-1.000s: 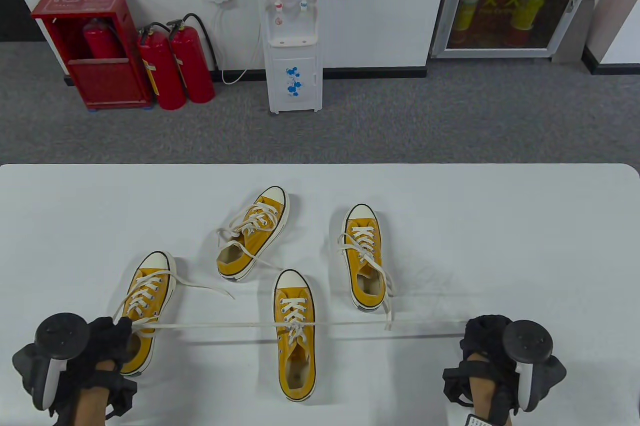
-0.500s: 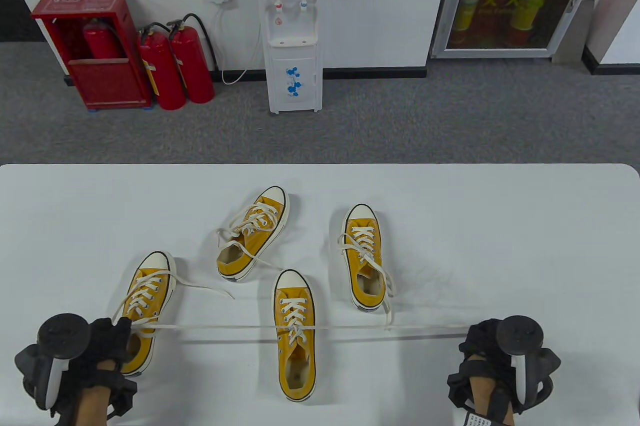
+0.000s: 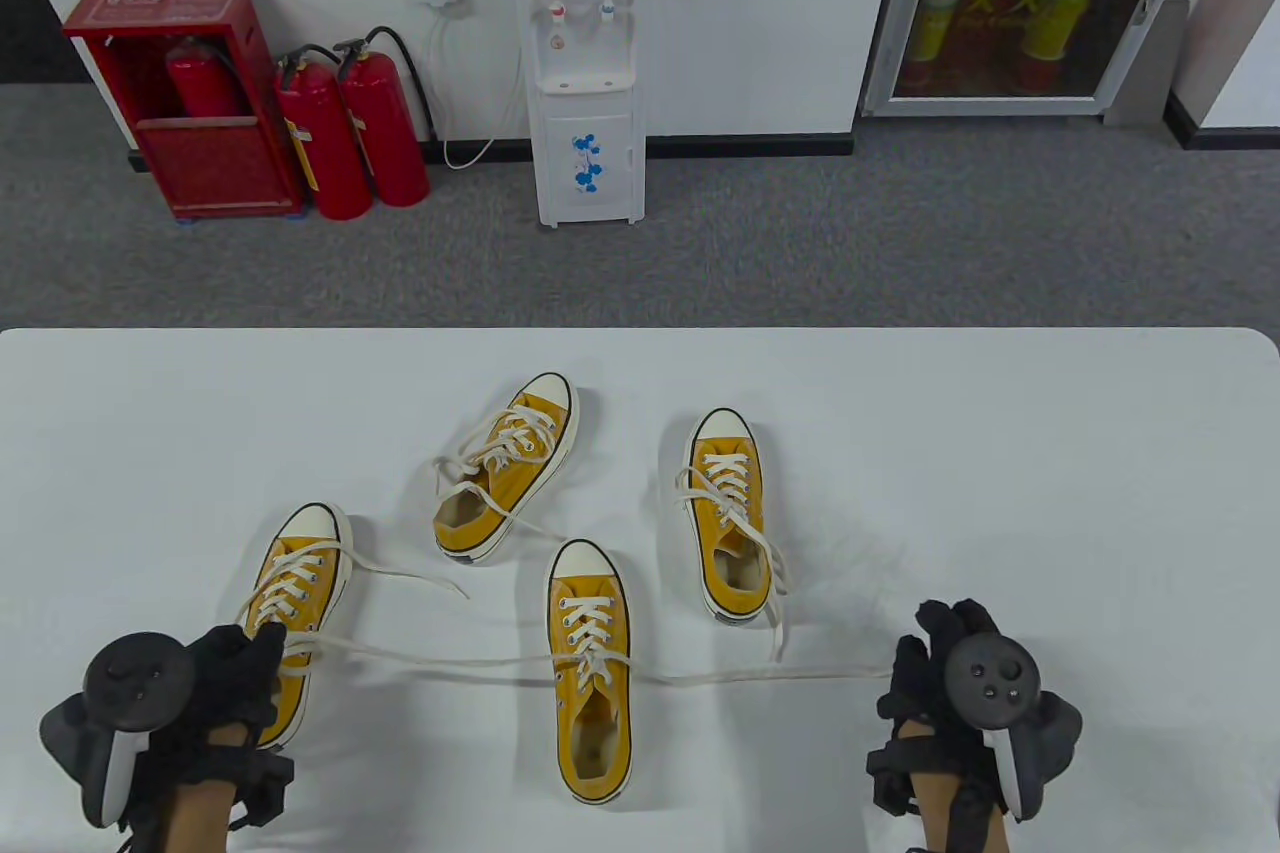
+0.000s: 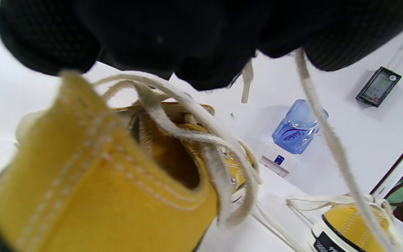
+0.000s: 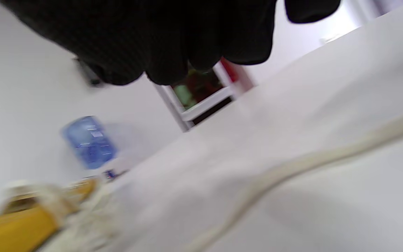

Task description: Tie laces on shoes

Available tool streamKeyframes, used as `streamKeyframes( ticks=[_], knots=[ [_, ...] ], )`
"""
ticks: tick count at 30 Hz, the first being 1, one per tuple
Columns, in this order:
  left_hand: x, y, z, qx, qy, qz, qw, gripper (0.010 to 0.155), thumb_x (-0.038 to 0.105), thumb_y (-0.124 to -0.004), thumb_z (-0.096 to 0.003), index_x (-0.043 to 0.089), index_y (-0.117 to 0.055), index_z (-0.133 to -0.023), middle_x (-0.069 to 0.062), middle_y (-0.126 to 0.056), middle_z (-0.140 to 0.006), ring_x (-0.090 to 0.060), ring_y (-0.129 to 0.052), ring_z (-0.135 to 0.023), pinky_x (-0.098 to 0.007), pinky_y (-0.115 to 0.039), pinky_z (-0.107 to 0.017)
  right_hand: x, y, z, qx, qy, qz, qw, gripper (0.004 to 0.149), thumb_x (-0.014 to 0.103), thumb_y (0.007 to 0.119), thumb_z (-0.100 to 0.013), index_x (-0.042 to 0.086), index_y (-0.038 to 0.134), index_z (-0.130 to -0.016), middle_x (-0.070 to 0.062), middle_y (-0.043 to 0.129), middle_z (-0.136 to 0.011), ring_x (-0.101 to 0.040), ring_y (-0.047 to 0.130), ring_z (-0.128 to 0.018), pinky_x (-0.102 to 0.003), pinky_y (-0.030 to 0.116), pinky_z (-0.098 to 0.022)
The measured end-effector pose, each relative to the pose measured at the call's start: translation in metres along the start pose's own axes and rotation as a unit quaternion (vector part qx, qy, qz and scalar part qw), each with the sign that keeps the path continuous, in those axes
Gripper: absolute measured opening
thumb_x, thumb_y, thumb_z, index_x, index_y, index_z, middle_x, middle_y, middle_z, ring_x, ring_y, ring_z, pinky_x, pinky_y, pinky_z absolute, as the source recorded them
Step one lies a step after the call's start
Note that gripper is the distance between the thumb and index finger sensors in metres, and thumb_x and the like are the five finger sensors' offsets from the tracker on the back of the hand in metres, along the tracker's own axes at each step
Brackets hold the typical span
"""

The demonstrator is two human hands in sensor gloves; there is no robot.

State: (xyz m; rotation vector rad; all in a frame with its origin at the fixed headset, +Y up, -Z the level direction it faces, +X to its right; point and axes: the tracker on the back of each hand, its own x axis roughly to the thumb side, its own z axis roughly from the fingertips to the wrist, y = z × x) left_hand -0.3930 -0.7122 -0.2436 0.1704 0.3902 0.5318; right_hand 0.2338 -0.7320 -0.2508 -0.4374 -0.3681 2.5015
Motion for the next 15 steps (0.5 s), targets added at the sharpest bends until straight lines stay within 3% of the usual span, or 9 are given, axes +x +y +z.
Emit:
streamKeyframes(
  ticks=[6, 15],
  knots=[
    [0.004, -0.001, 0.002, 0.003, -0.019, 0.029, 0.999, 0.033, 0.062, -0.077, -0.0455, 0.033, -0.092, -0.043, 0.002, -0.103, -0.046, -0.017, -0.1, -0.017, -0.054, -0.088, -0.039, 0.063, 0.022, 0.017, 0.075, -0.134, -0.038, 0.987, 0.057, 0.041, 0.085, -0.043, 0.018, 0.077, -0.095, -0.01, 0.061, -0.105, -0.032, 0.09, -0.078, -0.055, 0.07, -0.06],
    [0.004, -0.004, 0.001, -0.003, -0.03, 0.062, 0.998, 0.036, 0.062, -0.074, -0.0466, 0.032, -0.094, -0.044, 0.001, -0.104, -0.046, -0.018, -0.1, -0.018, -0.054, -0.088, -0.039, 0.134, 0.069, 0.042, 0.165, -0.24, 0.044, 0.956, 0.061, 0.042, 0.088, -0.042, 0.02, 0.074, -0.098, -0.009, 0.065, -0.104, -0.024, 0.1, -0.061, -0.047, 0.081, -0.048]
  ],
)
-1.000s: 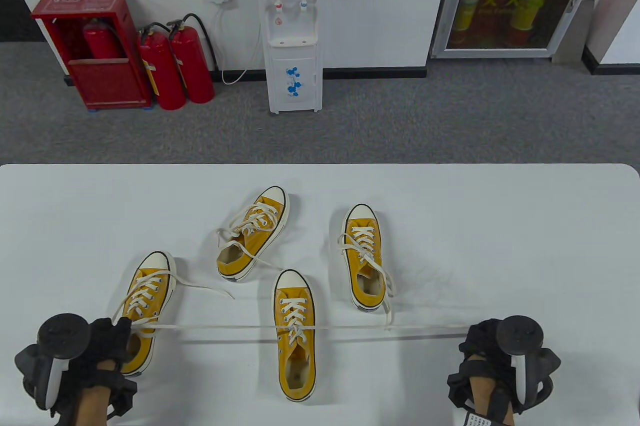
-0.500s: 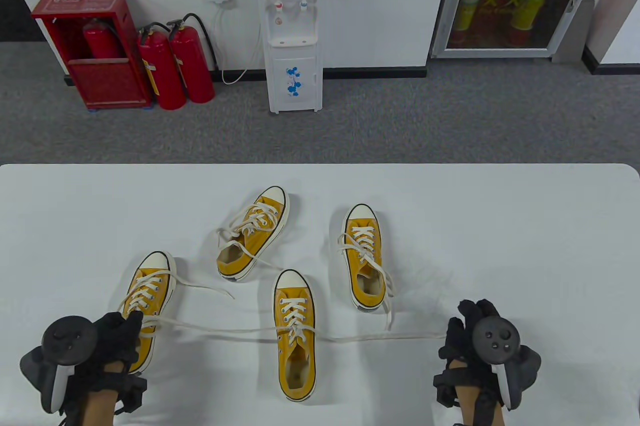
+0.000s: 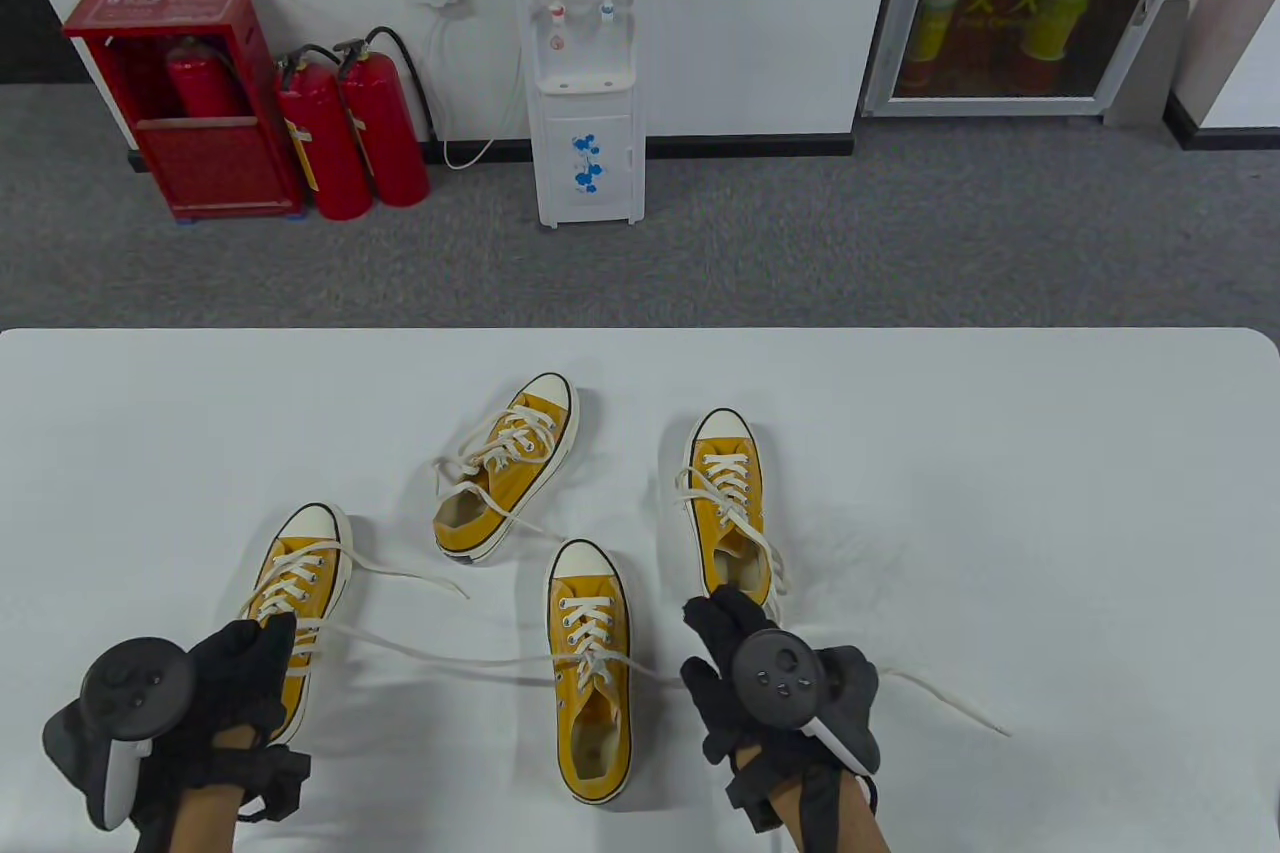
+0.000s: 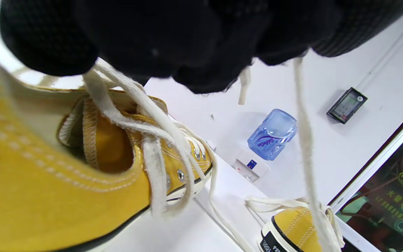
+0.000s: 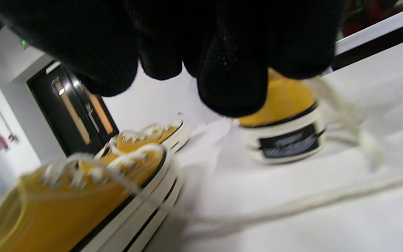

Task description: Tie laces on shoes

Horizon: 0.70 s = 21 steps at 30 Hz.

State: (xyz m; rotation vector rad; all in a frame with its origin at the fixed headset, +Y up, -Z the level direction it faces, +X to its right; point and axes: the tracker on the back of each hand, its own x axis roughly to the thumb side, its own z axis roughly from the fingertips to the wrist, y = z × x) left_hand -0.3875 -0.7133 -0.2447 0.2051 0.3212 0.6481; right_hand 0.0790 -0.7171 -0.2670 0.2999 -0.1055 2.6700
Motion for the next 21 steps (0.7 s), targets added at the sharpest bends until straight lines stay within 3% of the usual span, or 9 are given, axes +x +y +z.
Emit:
streamKeyframes(
  ticks=[3, 9, 16, 21],
  knots=[
    [0.0, 0.0, 0.0, -0.001, -0.002, 0.007, 1.0, 0.036, 0.061, -0.073, -0.0468, 0.032, -0.094, -0.044, 0.001, -0.104, -0.047, -0.018, -0.1, -0.018, -0.054, -0.088, -0.039, 0.014, 0.017, -0.009, 0.057, 0.007, 0.027, 0.998, 0.065, 0.042, 0.089, -0.041, 0.021, 0.071, -0.1, -0.009, 0.06, -0.107, -0.022, 0.1, -0.059, -0.045, 0.081, -0.046],
    [0.001, 0.0, 0.0, -0.004, -0.006, 0.013, 1.0, 0.036, 0.061, -0.073, -0.0469, 0.032, -0.094, -0.044, 0.001, -0.104, -0.047, -0.018, -0.101, -0.018, -0.054, -0.088, -0.039, 0.013, 0.043, -0.021, 0.109, 0.036, 0.068, 0.991, 0.068, 0.042, 0.09, -0.041, 0.02, 0.069, -0.101, -0.01, 0.055, -0.108, -0.015, 0.097, -0.046, -0.041, 0.082, -0.039],
    [0.001, 0.0, 0.001, -0.005, -0.008, 0.014, 1.0, 0.036, 0.062, -0.073, -0.0469, 0.032, -0.094, -0.045, 0.001, -0.104, -0.047, -0.018, -0.101, -0.018, -0.054, -0.088, -0.039, 0.009, 0.053, -0.021, 0.1, 0.039, 0.054, 0.993, 0.057, 0.042, 0.09, -0.04, 0.023, 0.081, -0.093, -0.011, 0.064, -0.104, -0.009, 0.095, -0.035, -0.039, 0.083, -0.035],
    [0.001, 0.0, 0.001, -0.006, -0.008, 0.014, 1.0, 0.036, 0.062, -0.073, -0.0469, 0.032, -0.094, -0.045, 0.001, -0.104, -0.048, -0.018, -0.101, -0.018, -0.054, -0.088, -0.039, 0.005, 0.049, -0.019, 0.078, 0.036, 0.016, 0.996, 0.043, 0.041, 0.091, -0.04, 0.02, 0.096, -0.077, -0.009, 0.075, -0.096, -0.011, 0.095, -0.036, -0.041, 0.082, -0.037]
  ],
)
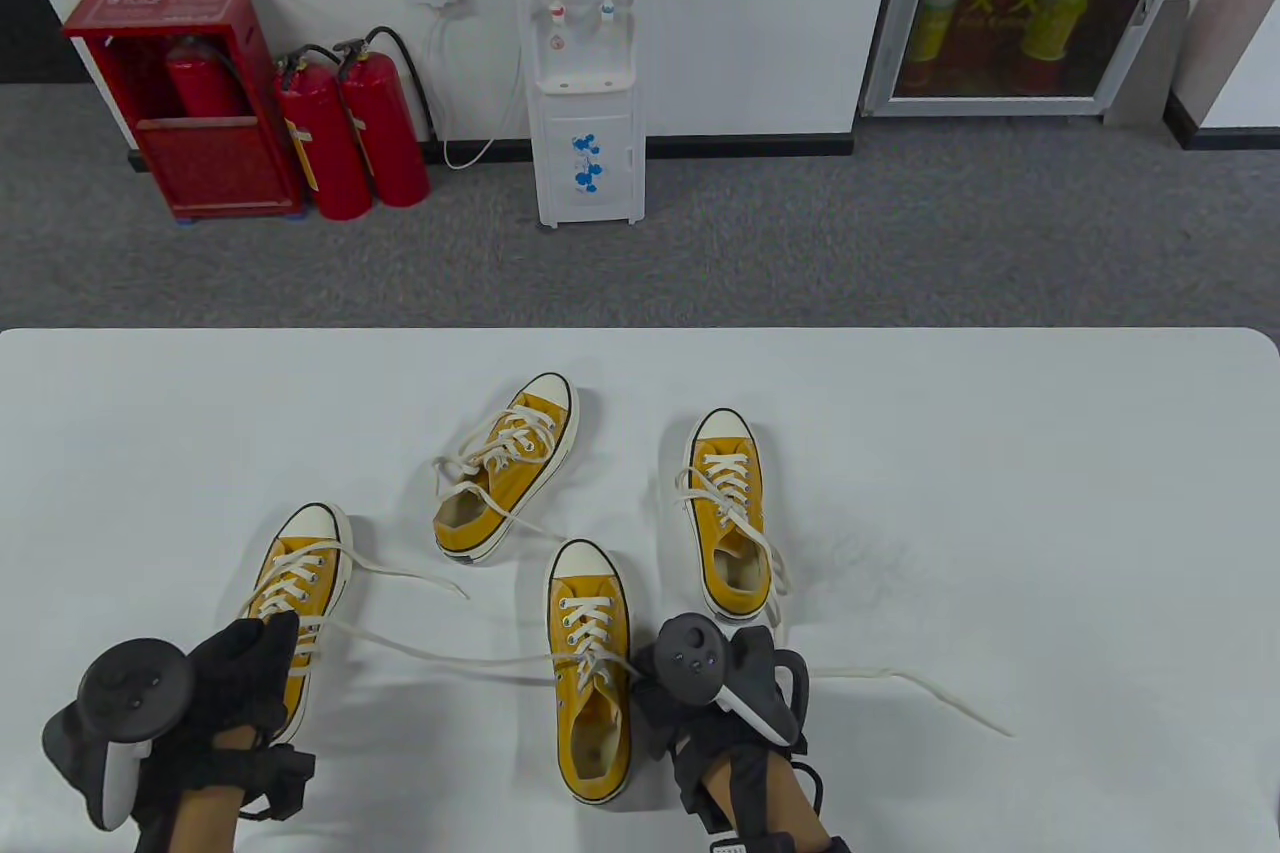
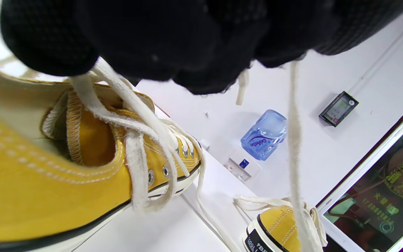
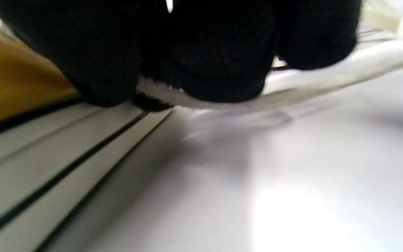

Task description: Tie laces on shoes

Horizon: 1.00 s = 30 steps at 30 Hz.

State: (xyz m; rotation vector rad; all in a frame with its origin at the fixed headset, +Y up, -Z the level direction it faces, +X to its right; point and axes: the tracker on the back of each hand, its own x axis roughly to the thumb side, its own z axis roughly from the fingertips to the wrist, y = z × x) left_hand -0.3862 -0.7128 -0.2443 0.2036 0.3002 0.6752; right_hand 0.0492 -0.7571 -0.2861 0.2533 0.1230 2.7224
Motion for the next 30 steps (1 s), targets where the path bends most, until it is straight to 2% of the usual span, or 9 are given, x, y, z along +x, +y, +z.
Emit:
streamKeyframes(
  ticks=[3, 6, 7, 10, 13, 17, 20, 23, 30],
  knots=[
    [0.0, 0.0, 0.0, -0.004, 0.001, 0.001, 1.0, 0.037, 0.062, -0.073, -0.0468, 0.032, -0.094, -0.045, 0.001, -0.104, -0.048, -0.018, -0.101, -0.018, -0.054, -0.088, -0.039, -0.006, -0.003, 0.004, 0.011, 0.007, -0.031, 0.999, 0.042, 0.04, 0.09, -0.04, 0.015, 0.097, -0.074, -0.009, 0.071, -0.098, -0.016, 0.09, -0.047, -0.046, 0.076, -0.047],
    [0.0, -0.001, 0.0, -0.006, 0.002, 0.004, 1.0, 0.036, 0.062, -0.073, -0.0469, 0.032, -0.094, -0.045, 0.001, -0.104, -0.048, -0.018, -0.101, -0.019, -0.054, -0.088, -0.039, -0.013, -0.008, 0.01, 0.023, 0.018, -0.075, 0.997, 0.043, 0.041, 0.089, -0.041, 0.012, 0.097, -0.071, -0.009, 0.063, -0.102, -0.024, 0.081, -0.066, -0.054, 0.061, -0.061],
    [0.0, -0.001, 0.0, -0.006, 0.002, 0.005, 1.0, 0.037, 0.062, -0.073, -0.0469, 0.032, -0.094, -0.045, 0.001, -0.104, -0.048, -0.018, -0.101, -0.019, -0.054, -0.088, -0.039, -0.016, -0.011, 0.012, 0.022, 0.015, -0.104, 0.994, 0.043, 0.042, 0.089, -0.041, 0.012, 0.096, -0.07, -0.009, 0.061, -0.103, -0.028, 0.074, -0.077, -0.059, 0.051, -0.066],
    [0.001, -0.001, 0.0, -0.008, 0.002, 0.007, 1.0, 0.036, 0.062, -0.073, -0.0468, 0.032, -0.094, -0.045, 0.001, -0.104, -0.048, -0.018, -0.101, -0.019, -0.054, -0.088, -0.039, -0.02, -0.016, 0.015, 0.028, 0.009, -0.168, 0.985, 0.043, 0.045, 0.087, -0.041, 0.013, 0.096, -0.069, -0.008, 0.059, -0.104, -0.038, 0.055, -0.096, -0.07, 0.03, -0.069],
    [0.001, -0.001, 0.0, -0.009, 0.002, 0.008, 1.0, 0.036, 0.062, -0.073, -0.0469, 0.032, -0.094, -0.045, 0.001, -0.104, -0.048, -0.018, -0.101, -0.019, -0.054, -0.088, -0.04, -0.024, -0.022, 0.016, 0.029, -0.005, -0.265, 0.964, 0.044, 0.047, 0.086, -0.042, 0.013, 0.096, -0.067, -0.009, 0.061, -0.103, -0.04, 0.047, -0.102, -0.074, 0.023, -0.068],
    [0.001, -0.001, 0.0, -0.011, 0.001, 0.012, 1.0, 0.036, 0.062, -0.073, -0.0468, 0.032, -0.094, -0.045, 0.001, -0.104, -0.048, -0.018, -0.101, -0.019, -0.054, -0.088, -0.04, -0.023, -0.032, 0.014, 0.006, -0.002, -0.364, 0.931, 0.043, 0.05, 0.086, -0.042, 0.013, 0.098, -0.06, -0.009, 0.071, -0.097, -0.039, 0.056, -0.099, -0.075, 0.026, -0.068],
    [0.002, -0.001, 0.0, -0.011, -0.001, 0.013, 1.0, 0.037, 0.062, -0.073, -0.0468, 0.032, -0.094, -0.045, 0.001, -0.104, -0.048, -0.018, -0.101, -0.019, -0.054, -0.088, -0.04, -0.021, -0.039, 0.01, -0.019, 0.002, -0.421, 0.907, 0.043, 0.053, 0.087, -0.041, 0.014, 0.1, -0.051, -0.008, 0.081, -0.09, -0.037, 0.069, -0.094, -0.073, 0.037, -0.068],
    [0.003, -0.001, 0.0, -0.011, -0.004, 0.012, 1.0, 0.037, 0.062, -0.073, -0.0469, 0.032, -0.094, -0.045, 0.001, -0.104, -0.048, -0.018, -0.101, -0.019, -0.054, -0.088, -0.04, -0.02, -0.039, 0.004, -0.034, 0.01, -0.447, 0.894, 0.042, 0.056, 0.088, -0.039, 0.016, 0.102, -0.043, -0.005, 0.09, -0.083, -0.033, 0.08, -0.088, -0.069, 0.047, -0.068],
    [0.003, -0.003, 0.001, -0.016, -0.005, 0.012, 1.0, 0.037, 0.062, -0.073, -0.0469, 0.032, -0.094, -0.045, 0.001, -0.104, -0.048, -0.018, -0.101, -0.019, -0.054, -0.088, -0.04, -0.016, -0.023, -0.01, -0.007, 0.014, -0.555, 0.832, 0.043, 0.057, 0.092, -0.037, 0.016, 0.103, -0.038, -0.003, 0.095, -0.081, -0.032, 0.082, -0.089, -0.067, 0.051, -0.068]
  ],
)
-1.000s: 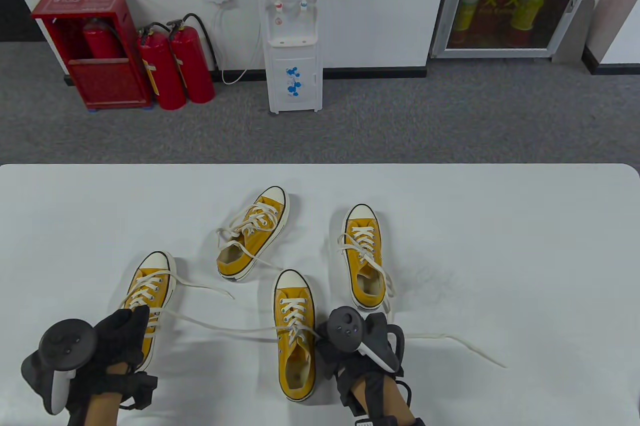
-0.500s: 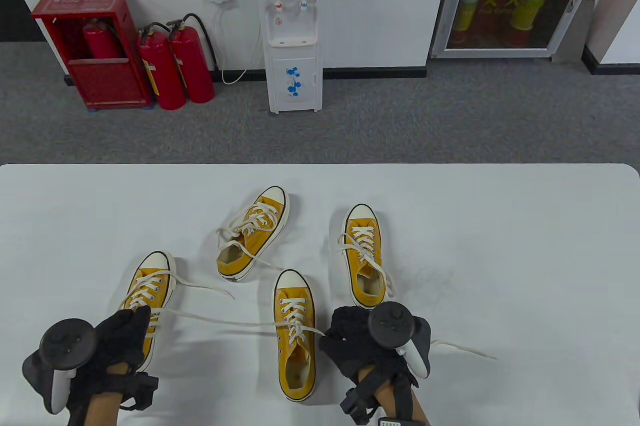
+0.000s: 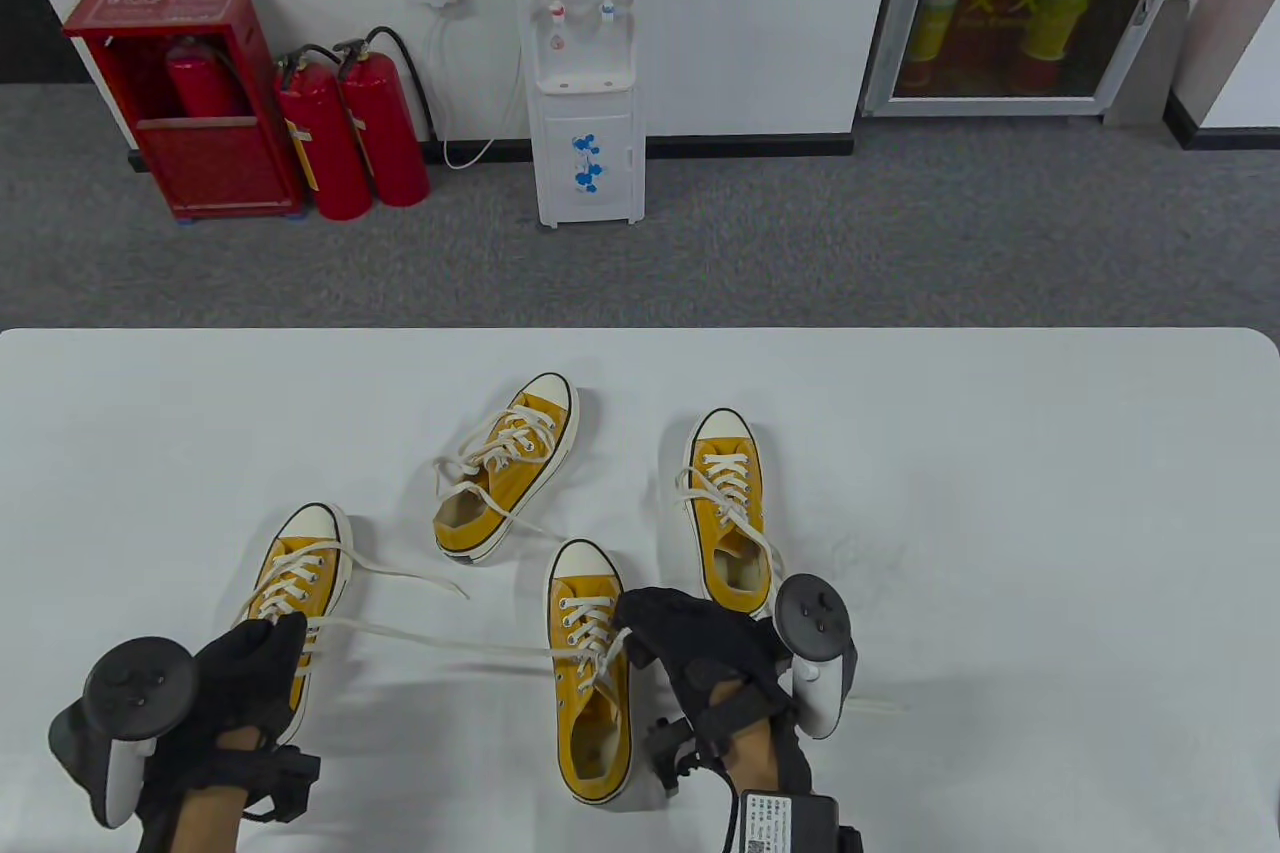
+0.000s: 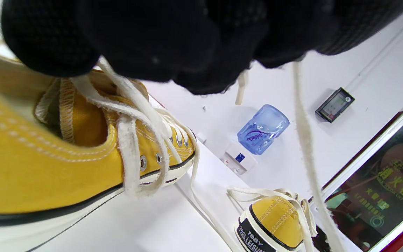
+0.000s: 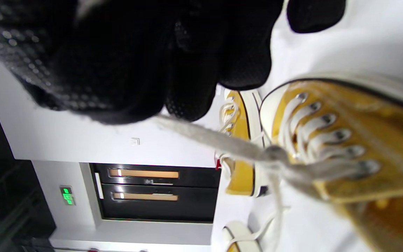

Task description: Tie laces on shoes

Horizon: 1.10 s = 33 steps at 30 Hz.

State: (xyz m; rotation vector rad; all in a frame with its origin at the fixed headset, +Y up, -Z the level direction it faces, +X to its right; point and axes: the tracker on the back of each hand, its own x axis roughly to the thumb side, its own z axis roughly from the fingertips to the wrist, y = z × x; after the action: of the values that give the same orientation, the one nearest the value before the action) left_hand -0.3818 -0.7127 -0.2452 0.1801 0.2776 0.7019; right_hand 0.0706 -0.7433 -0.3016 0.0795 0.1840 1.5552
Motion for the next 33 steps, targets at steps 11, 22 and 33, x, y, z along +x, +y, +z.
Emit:
streamKeyframes(
  ticks=[11, 22, 33],
  knots=[
    [0.002, -0.007, 0.0, -0.013, -0.002, 0.012, 1.0, 0.037, 0.062, -0.073, -0.0468, 0.032, -0.094, -0.045, 0.001, -0.104, -0.048, -0.018, -0.101, -0.019, -0.054, -0.088, -0.04, -0.02, 0.012, -0.003, 0.12, 0.004, -0.137, 0.983, 0.046, 0.055, 0.091, -0.04, 0.016, 0.099, -0.062, -0.003, 0.089, -0.091, -0.036, 0.077, -0.099, -0.071, 0.039, -0.071],
    [0.012, -0.014, 0.004, -0.031, -0.033, 0.103, 0.994, 0.036, 0.062, -0.073, -0.0472, 0.032, -0.094, -0.046, 0.001, -0.104, -0.05, -0.019, -0.102, -0.02, -0.054, -0.088, -0.041, -0.02, 0.016, 0.001, 0.132, -0.011, -0.108, 0.985, 0.056, 0.034, 0.091, -0.041, 0.01, 0.079, -0.089, -0.009, 0.059, -0.107, -0.027, 0.087, -0.084, -0.07, 0.048, -0.07],
    [0.056, -0.024, 0.017, -0.088, -0.117, 0.273, 0.951, 0.035, 0.057, -0.075, -0.0485, 0.031, -0.094, -0.061, -0.002, -0.103, -0.075, -0.026, -0.11, -0.048, -0.058, -0.083, -0.053, -0.019, 0.022, 0.003, 0.083, -0.012, 0.012, 0.996, 0.05, 0.024, 0.086, -0.044, 0.008, 0.076, -0.09, -0.012, 0.056, -0.103, -0.017, 0.089, -0.06, -0.058, 0.065, -0.062]
  ],
)
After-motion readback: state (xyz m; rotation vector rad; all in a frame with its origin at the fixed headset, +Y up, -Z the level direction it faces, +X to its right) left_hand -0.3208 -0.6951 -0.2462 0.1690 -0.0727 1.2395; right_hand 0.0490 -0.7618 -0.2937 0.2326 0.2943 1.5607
